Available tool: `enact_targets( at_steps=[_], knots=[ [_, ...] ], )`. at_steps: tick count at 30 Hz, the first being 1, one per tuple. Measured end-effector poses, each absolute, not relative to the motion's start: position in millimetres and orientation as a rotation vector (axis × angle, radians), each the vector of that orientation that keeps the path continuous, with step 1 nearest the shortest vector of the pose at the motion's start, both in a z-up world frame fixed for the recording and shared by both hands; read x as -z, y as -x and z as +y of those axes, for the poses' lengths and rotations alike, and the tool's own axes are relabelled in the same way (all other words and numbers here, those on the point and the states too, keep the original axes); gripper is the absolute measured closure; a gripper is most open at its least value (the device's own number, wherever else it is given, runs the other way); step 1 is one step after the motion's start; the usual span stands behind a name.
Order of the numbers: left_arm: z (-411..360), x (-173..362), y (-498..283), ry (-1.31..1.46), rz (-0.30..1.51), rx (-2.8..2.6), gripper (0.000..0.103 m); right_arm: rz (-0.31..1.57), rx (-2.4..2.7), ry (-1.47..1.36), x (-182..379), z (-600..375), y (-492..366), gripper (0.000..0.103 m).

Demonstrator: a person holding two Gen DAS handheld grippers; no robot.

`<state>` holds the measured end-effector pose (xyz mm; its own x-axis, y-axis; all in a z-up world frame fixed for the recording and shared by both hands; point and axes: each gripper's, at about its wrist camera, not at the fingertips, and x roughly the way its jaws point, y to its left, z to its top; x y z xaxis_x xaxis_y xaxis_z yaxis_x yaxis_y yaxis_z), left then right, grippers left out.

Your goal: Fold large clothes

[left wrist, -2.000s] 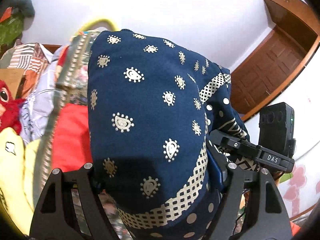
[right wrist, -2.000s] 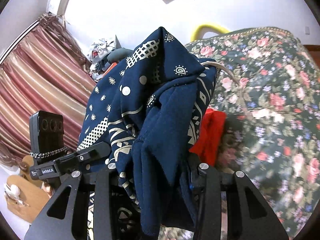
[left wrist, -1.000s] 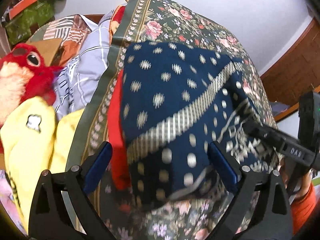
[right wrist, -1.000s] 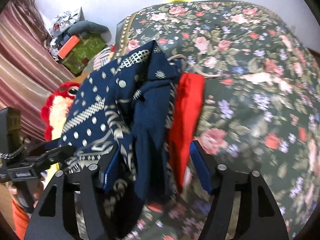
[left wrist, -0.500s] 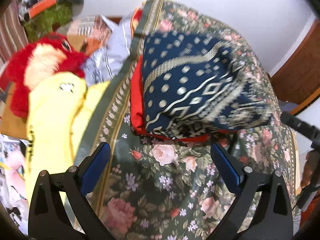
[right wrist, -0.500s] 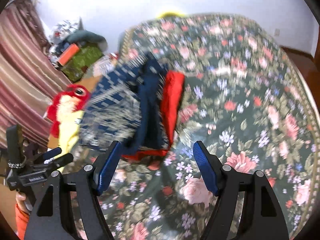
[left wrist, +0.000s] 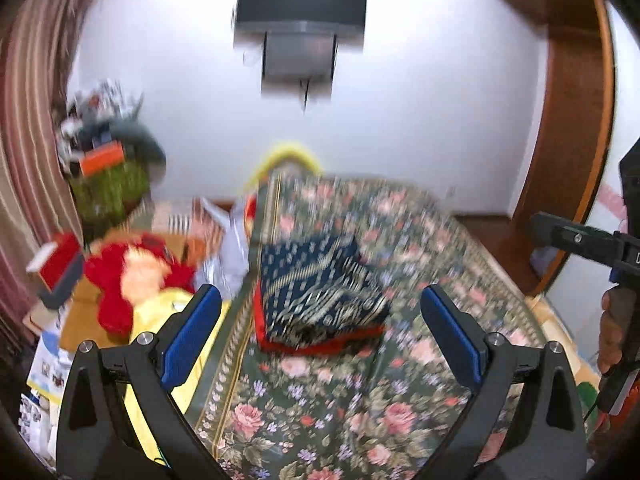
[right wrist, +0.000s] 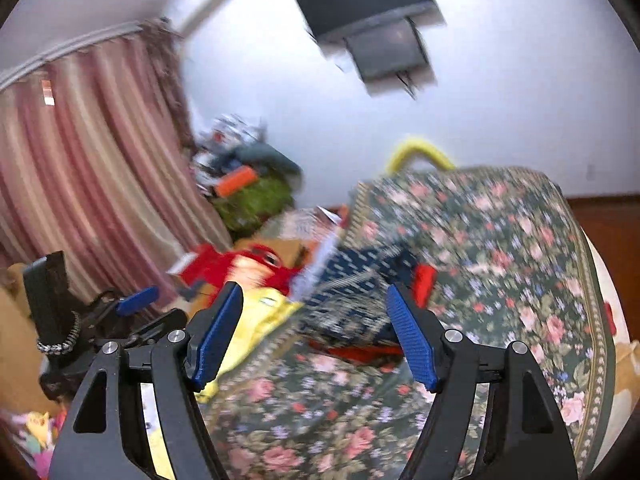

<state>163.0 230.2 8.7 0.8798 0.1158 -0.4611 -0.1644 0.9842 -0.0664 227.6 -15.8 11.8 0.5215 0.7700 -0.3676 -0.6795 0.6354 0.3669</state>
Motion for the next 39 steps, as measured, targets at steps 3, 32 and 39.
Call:
enact_targets(
  at_steps=[3,32,39],
  knots=[
    [207,-26,-122,0.071,0.353,-0.160,0.002,0.417,-0.890,-0.180,-26,-29,-190,0.032],
    [159,-29,-20,0.108,0.148,-0.270,0.001,0.159,-0.702,-0.124,-26,-52,-96,0.000],
    [160,-27,-21,0.115,0.160,-0.260,0.001,0.176,-0.707,-0.112,-23,-52,-95,0.000]
  ],
)
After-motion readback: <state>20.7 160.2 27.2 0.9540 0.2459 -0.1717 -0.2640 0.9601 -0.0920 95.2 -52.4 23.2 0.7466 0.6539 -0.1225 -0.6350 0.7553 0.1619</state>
